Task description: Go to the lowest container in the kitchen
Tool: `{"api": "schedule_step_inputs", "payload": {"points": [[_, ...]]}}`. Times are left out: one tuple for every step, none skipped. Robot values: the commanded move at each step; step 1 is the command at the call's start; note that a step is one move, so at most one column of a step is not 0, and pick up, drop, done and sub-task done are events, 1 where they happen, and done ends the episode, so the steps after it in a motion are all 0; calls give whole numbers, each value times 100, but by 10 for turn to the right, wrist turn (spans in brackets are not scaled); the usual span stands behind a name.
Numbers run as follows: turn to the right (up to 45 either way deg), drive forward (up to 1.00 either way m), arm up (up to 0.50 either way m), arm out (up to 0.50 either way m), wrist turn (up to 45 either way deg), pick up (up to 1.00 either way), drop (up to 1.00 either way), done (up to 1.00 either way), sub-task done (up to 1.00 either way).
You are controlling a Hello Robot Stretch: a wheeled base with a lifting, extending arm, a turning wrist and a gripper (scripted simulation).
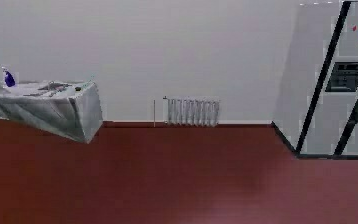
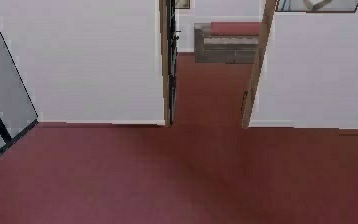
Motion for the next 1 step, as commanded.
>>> {"api": "schedule_step_inputs", "payload": {"points": [[0, 35, 0, 0, 0, 0, 0, 0, 0]]}}
